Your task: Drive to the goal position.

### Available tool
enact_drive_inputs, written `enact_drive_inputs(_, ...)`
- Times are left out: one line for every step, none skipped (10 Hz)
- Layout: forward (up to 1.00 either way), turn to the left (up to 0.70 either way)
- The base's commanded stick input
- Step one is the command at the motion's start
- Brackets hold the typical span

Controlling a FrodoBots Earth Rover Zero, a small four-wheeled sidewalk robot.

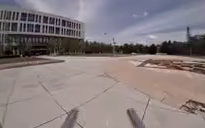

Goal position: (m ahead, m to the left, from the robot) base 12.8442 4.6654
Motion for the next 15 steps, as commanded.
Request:
enact_drive_inputs(0.50,0.00)
enact_drive_inputs(0.50,0.00)
enact_drive_inputs(0.50,0.00)
enact_drive_inputs(0.50,0.00)
enact_drive_inputs(0.50,0.00)
enact_drive_inputs(0.50,0.00)
enact_drive_inputs(0.50,0.00)
enact_drive_inputs(0.50,0.00)
enact_drive_inputs(0.50,0.00)
enact_drive_inputs(0.50,0.00)
enact_drive_inputs(0.50,0.00)
enact_drive_inputs(0.50,0.00)
enact_drive_inputs(0.50,0.00)
enact_drive_inputs(0.50,0.00)
enact_drive_inputs(0.50,0.00)
